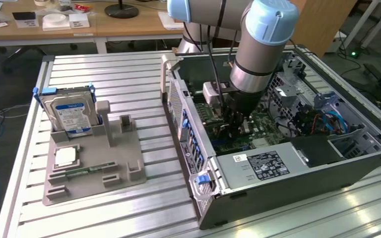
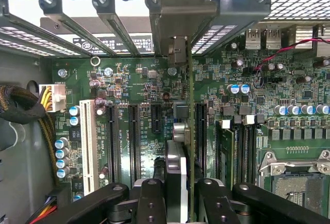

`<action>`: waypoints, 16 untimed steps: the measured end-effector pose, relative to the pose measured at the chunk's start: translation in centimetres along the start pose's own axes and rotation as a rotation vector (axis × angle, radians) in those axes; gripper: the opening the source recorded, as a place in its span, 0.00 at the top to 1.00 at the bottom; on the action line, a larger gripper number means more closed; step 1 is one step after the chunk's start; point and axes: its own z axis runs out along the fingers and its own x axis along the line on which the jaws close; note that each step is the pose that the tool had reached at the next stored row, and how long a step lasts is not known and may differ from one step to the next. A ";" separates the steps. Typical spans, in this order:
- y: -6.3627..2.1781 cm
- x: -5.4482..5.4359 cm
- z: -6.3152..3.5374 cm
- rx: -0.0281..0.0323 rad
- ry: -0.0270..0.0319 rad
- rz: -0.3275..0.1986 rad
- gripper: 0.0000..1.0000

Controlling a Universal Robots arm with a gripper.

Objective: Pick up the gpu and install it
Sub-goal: 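Insert the gpu into the slot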

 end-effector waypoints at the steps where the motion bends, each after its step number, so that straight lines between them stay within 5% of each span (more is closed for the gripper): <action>1: -0.01 0.0 0.00 -0.0001 0.0000 0.000 0.71; 16: 0.03 -0.1 0.13 0.0001 0.0000 0.003 0.71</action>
